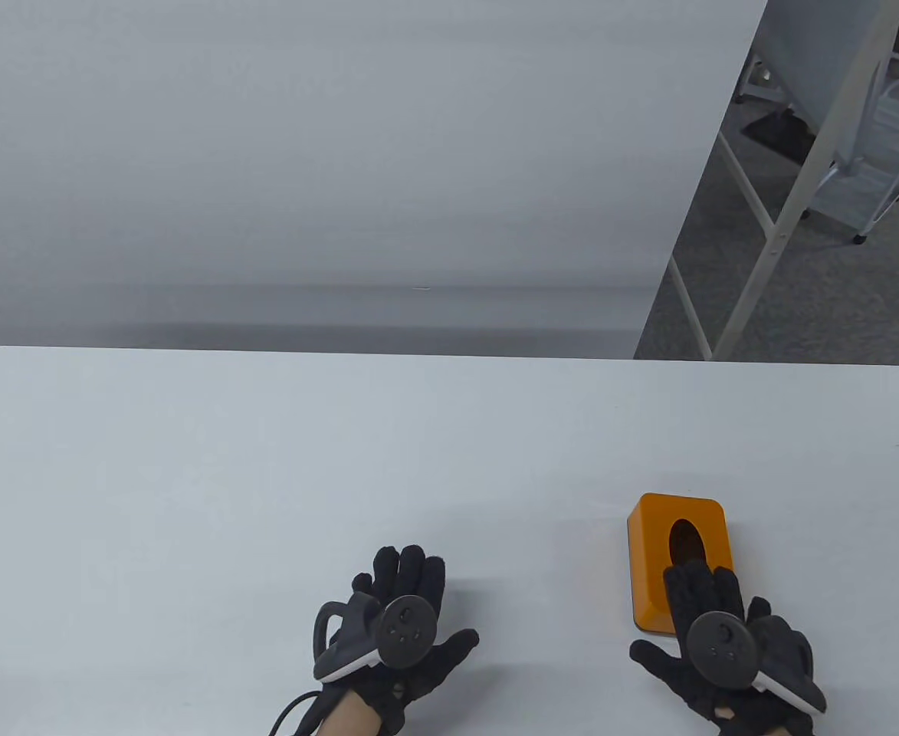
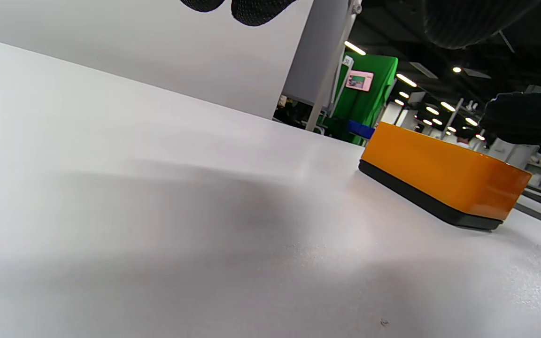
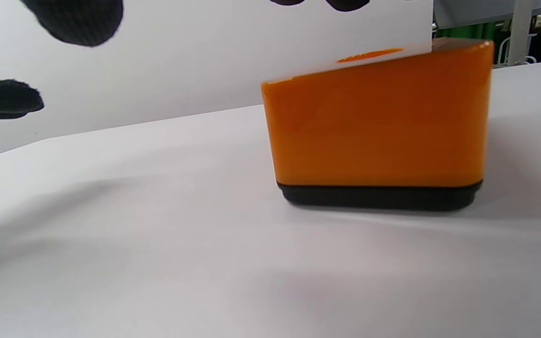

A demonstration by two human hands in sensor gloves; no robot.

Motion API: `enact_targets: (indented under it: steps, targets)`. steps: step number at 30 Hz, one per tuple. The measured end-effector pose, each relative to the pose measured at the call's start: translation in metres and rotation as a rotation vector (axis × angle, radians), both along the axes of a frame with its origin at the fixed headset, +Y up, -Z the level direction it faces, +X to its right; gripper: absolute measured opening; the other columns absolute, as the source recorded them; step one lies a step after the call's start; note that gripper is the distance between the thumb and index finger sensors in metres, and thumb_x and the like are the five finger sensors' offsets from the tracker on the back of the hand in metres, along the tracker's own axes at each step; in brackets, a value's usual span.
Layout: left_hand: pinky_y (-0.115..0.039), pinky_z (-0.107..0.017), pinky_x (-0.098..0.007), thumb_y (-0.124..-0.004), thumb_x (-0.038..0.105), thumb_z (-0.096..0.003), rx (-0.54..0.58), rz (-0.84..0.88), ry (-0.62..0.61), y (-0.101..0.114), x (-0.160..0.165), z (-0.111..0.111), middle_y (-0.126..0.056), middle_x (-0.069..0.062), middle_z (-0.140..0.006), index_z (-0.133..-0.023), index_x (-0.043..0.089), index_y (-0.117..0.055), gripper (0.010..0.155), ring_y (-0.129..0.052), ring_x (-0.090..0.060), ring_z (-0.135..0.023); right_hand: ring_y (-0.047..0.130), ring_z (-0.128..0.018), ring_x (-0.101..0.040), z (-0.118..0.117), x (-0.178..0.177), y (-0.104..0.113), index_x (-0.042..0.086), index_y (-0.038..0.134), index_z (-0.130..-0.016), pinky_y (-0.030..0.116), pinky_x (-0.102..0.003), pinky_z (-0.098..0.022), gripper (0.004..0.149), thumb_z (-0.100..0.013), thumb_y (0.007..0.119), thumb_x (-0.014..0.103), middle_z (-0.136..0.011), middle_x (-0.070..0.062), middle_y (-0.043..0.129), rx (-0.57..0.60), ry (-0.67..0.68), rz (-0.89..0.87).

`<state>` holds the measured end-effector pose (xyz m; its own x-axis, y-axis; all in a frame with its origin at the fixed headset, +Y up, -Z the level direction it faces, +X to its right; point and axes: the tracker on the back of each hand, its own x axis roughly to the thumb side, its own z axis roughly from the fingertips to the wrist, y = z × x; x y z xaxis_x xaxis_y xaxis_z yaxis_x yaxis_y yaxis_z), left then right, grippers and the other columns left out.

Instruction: Separate tissue box from tissue box base

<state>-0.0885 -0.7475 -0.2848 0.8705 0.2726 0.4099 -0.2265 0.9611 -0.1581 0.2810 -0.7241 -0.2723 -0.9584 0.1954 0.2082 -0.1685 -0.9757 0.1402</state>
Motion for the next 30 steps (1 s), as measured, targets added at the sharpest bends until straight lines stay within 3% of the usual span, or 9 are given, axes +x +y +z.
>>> enact_targets:
  steps: [5,7,10,14,17,21,25,27,30]
  targets:
    - [-0.034,-0.061,-0.079,-0.055,0.072,-0.0518,-0.019,-0.006,0.024,-0.002,-0.005,-0.004,-0.022,-0.033,-0.112,-0.112,-0.003,-0.032,0.099,-0.022,-0.067,-0.097,0.010,-0.094,-0.070,-0.040,0.002,0.002,0.003,0.019,-0.111,0.020,-0.089,-0.050,0.100,-0.051,0.058,0.073,-0.111,-0.039,0.010,-0.101,-0.095,-0.083]
    - [-0.034,-0.060,-0.080,-0.055,0.072,-0.0518,-0.025,-0.006,0.038,-0.003,-0.007,-0.005,-0.021,-0.034,-0.112,-0.112,-0.004,-0.032,0.100,-0.022,-0.068,-0.097,0.011,-0.093,-0.071,-0.057,0.004,0.000,0.002,0.016,-0.110,0.022,-0.089,-0.050,0.102,-0.051,0.057,0.074,-0.109,-0.041,0.008,-0.091,-0.162,-0.057]
    - [-0.035,-0.060,-0.080,-0.054,0.073,-0.0514,-0.026,-0.022,0.102,0.001,-0.018,-0.007,-0.022,-0.034,-0.112,-0.112,-0.005,-0.032,0.101,-0.022,-0.069,-0.096,0.023,-0.093,-0.073,-0.076,0.006,-0.004,-0.003,0.019,-0.109,0.032,-0.088,-0.051,0.105,-0.051,0.057,0.076,-0.107,-0.045,0.015,-0.045,-0.374,0.045]
    - [-0.035,-0.060,-0.080,-0.053,0.073,-0.0515,-0.039,0.015,0.143,0.001,-0.032,-0.007,-0.023,-0.035,-0.112,-0.112,-0.006,-0.034,0.101,-0.023,-0.069,-0.096,0.031,-0.091,-0.076,-0.092,0.005,-0.014,-0.007,0.017,-0.107,0.043,-0.087,-0.051,0.112,-0.049,0.059,0.079,-0.105,-0.048,0.016,-0.166,-0.461,0.111]
    - [-0.035,-0.060,-0.080,-0.053,0.074,-0.0516,-0.057,0.019,0.149,0.000,-0.034,-0.007,-0.023,-0.035,-0.111,-0.112,-0.006,-0.034,0.101,-0.023,-0.069,-0.096,0.037,-0.091,-0.076,-0.097,0.004,-0.022,-0.009,0.014,-0.106,0.050,-0.085,-0.053,0.116,-0.048,0.058,0.081,-0.104,-0.049,0.014,-0.254,-0.457,0.131]
    - [-0.036,-0.060,-0.080,-0.053,0.074,-0.0517,-0.071,0.043,0.141,-0.001,-0.032,-0.008,-0.023,-0.035,-0.112,-0.112,-0.006,-0.034,0.101,-0.024,-0.069,-0.096,0.048,-0.091,-0.074,-0.098,0.004,-0.023,-0.010,0.013,-0.105,0.059,-0.080,-0.054,0.119,-0.048,0.064,0.080,-0.103,-0.050,0.011,-0.265,-0.448,0.104]
    - [-0.037,-0.060,-0.079,-0.052,0.075,-0.0520,-0.108,0.096,0.128,-0.005,-0.029,-0.009,-0.024,-0.035,-0.111,-0.112,-0.006,-0.034,0.102,-0.025,-0.069,-0.096,0.036,-0.093,-0.075,-0.097,0.002,-0.024,-0.011,0.007,-0.104,0.053,-0.084,-0.055,0.122,-0.047,0.069,0.078,-0.102,-0.050,0.004,-0.361,-0.420,0.130]
    - [-0.038,-0.060,-0.079,-0.051,0.075,-0.0521,-0.130,0.152,0.116,-0.006,-0.028,-0.008,-0.024,-0.035,-0.111,-0.112,-0.006,-0.034,0.101,-0.027,-0.069,-0.095,0.043,-0.091,-0.075,-0.095,-0.001,-0.023,-0.012,0.008,-0.103,0.057,-0.081,-0.055,0.120,-0.049,0.072,0.074,-0.101,-0.051,0.006,-0.340,-0.397,0.139]
    - [-0.044,-0.061,-0.077,-0.053,0.074,-0.0516,-0.034,0.203,0.098,-0.005,-0.025,-0.004,-0.031,-0.034,-0.112,-0.111,-0.004,-0.040,0.099,-0.036,-0.068,-0.096,0.049,-0.087,-0.077,-0.087,-0.006,-0.021,-0.013,0.013,-0.103,0.061,-0.080,-0.052,0.117,-0.050,0.073,0.072,-0.101,-0.052,0.011,-0.291,-0.378,0.152]
